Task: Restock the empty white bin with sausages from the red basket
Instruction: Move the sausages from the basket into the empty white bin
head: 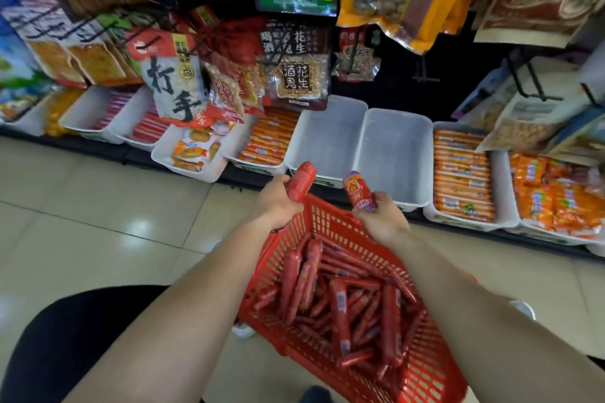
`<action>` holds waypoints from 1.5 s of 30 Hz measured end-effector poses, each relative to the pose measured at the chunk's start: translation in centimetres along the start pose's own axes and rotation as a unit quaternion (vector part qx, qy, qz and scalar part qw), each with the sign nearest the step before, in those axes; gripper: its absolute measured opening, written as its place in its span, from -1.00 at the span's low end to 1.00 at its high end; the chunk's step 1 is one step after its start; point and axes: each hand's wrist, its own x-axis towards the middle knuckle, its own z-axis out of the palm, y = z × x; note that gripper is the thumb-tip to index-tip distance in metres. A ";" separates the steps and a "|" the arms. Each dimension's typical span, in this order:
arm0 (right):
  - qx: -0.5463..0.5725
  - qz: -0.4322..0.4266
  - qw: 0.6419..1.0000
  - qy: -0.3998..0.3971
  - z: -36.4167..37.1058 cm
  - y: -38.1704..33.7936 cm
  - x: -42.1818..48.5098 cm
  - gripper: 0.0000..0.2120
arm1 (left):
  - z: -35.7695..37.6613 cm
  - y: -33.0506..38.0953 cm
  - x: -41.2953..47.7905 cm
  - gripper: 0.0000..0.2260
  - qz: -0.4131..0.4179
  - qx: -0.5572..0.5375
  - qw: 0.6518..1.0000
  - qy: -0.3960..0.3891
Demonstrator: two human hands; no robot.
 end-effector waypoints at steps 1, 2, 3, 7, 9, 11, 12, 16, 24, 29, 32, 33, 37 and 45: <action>0.000 -0.001 1.000 0.001 0.2 -0.6 1.2 -0.63 | -0.1 0.0 1.4 -0.41 0.005 -0.002 1.000 0.004; 0.002 -0.001 1.000 0.003 0.5 -1.0 2.4 -0.63 | -0.1 0.0 2.9 -0.45 0.010 -0.002 1.000 0.006; 0.004 0.001 1.000 0.007 0.9 -1.2 4.0 -0.61 | 0.0 0.0 4.5 -0.49 0.013 -0.001 1.000 0.007; 0.022 0.006 1.000 0.022 2.9 -1.7 10.5 -0.45 | 1.2 0.1 11.3 -0.49 0.015 -0.013 1.000 0.016; 0.025 0.006 0.999 0.020 3.9 -1.8 13.3 -0.45 | 2.0 0.6 14.6 -0.51 0.022 -0.011 0.999 0.025; 0.026 -0.001 0.999 0.032 4.9 -1.9 16.1 -0.53 | 3.0 1.2 18.1 -0.53 0.036 -0.004 0.999 0.034; 0.030 -0.005 0.999 0.042 5.4 -2.1 17.4 -0.57 | 3.6 1.4 19.8 -0.50 0.044 0.000 0.998 0.038; 0.065 -0.030 0.994 0.079 7.3 -3.5 21.8 -0.58 | 5.2 1.6 23.8 -0.43 0.042 -0.005 0.997 0.069; 0.008 -0.066 0.997 0.034 7.2 -2.6 20.2 -0.67 | 4.7 -1.8 19.3 -0.56 0.042 -0.038 0.996 0.061; -0.003 -0.062 0.997 0.056 3.1 -1.3 14.5 -0.72 | 3.5 -1.5 13.6 -0.64 0.052 -0.010 0.997 0.054; -0.030 -0.061 0.996 0.060 0.7 0.2 10.5 -0.65 | 3.6 -1.7 9.5 -0.61 0.042 0.016 0.999 0.029; -0.040 -0.061 0.996 0.060 0.1 0.7 9.2 -0.65 | 3.8 -2.0 8.0 -0.61 0.036 0.025 0.999 0.021; -0.052 -0.066 0.993 0.083 -0.7 3.8 4.1 -0.68 | 5.7 -3.8 2.2 -0.64 0.026 0.060 0.998 -0.001; -0.142 0.017 0.984 -0.105 5.4 12.1 -1.3 -0.62 | 12.0 -12.3 -4.6 -0.38 -0.034 0.139 0.985 -0.095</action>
